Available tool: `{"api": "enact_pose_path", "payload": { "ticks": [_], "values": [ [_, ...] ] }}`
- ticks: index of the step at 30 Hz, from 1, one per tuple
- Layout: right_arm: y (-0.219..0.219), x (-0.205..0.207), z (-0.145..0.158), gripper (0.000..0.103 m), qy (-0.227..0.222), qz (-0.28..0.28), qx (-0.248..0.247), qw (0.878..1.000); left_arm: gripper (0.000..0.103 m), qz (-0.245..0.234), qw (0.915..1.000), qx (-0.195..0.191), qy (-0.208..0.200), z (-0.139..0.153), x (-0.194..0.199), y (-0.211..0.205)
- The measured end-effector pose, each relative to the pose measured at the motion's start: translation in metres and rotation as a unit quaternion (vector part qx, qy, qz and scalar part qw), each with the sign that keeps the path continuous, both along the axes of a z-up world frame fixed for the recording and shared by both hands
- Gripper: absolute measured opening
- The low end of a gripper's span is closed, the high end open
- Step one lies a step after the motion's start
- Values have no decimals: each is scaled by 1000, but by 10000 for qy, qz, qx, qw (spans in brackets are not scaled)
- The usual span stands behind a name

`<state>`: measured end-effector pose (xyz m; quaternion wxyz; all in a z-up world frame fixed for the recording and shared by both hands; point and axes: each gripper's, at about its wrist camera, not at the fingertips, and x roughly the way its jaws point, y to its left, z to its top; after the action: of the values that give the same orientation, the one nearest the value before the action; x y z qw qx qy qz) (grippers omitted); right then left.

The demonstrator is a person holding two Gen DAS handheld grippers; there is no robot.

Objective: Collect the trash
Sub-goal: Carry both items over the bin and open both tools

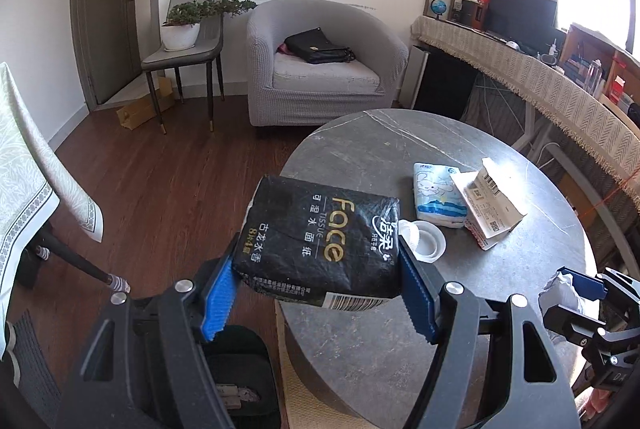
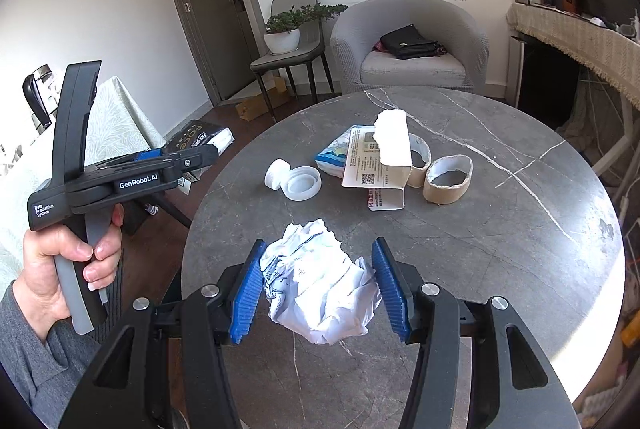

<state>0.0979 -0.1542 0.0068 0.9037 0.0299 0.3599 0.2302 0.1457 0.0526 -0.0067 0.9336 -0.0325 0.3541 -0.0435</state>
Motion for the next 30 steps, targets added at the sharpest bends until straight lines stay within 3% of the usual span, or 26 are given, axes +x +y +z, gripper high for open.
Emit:
{"api": "enact_pose_path", "payload": {
  "ticks": [7, 12, 21, 30],
  "values": [
    [37, -1, 8, 54, -94, 313, -64, 9994, 74, 535, 9981, -62, 296, -15, -10, 51],
    [62, -1, 12, 54, -114, 489, -39, 9987, 74, 767, 9948, -52, 665, -41, -16, 86],
    [115, 0, 14, 54, -137, 858, -73, 9962, 74, 1000, 9857, -391, 1301, -75, -28, 132],
    [136, -4, 31, 54, -372, 1001, 91, 9942, 74, 1012, 9799, -580, 1621, -100, -31, 151]
  ]
}}
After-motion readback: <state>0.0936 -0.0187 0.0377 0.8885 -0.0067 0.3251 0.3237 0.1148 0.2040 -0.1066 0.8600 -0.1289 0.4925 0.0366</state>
